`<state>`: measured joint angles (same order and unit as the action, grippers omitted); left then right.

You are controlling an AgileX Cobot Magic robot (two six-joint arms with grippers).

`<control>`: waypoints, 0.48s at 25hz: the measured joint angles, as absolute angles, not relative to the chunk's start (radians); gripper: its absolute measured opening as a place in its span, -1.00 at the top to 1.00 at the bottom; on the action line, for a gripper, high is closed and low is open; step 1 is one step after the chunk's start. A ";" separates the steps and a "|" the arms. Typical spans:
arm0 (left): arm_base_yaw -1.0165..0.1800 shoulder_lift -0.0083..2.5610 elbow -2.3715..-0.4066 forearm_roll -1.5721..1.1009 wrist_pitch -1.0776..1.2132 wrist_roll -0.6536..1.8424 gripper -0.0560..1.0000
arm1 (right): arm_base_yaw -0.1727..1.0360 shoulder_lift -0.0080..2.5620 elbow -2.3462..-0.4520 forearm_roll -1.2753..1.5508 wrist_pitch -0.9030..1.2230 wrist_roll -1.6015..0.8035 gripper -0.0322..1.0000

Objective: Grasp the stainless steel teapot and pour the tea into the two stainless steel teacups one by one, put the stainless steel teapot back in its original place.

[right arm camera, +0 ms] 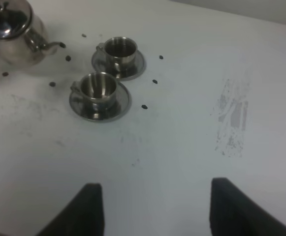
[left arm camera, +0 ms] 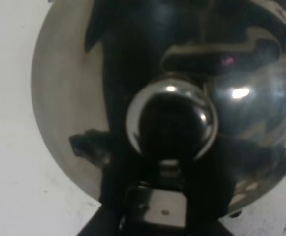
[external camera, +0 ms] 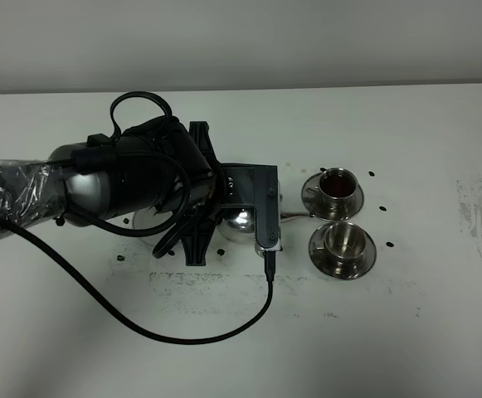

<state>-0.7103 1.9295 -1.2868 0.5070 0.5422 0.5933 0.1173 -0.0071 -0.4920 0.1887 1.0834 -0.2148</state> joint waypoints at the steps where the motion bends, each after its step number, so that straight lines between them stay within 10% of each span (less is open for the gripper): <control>1: -0.714 1.932 -1.289 0.507 0.542 0.593 0.55 | 0.117 -0.007 -0.492 0.189 1.083 -0.215 0.04; 12: -0.753 2.021 -1.419 0.516 0.603 0.576 0.55 | 0.117 -0.007 -0.492 0.191 1.083 -0.215 0.04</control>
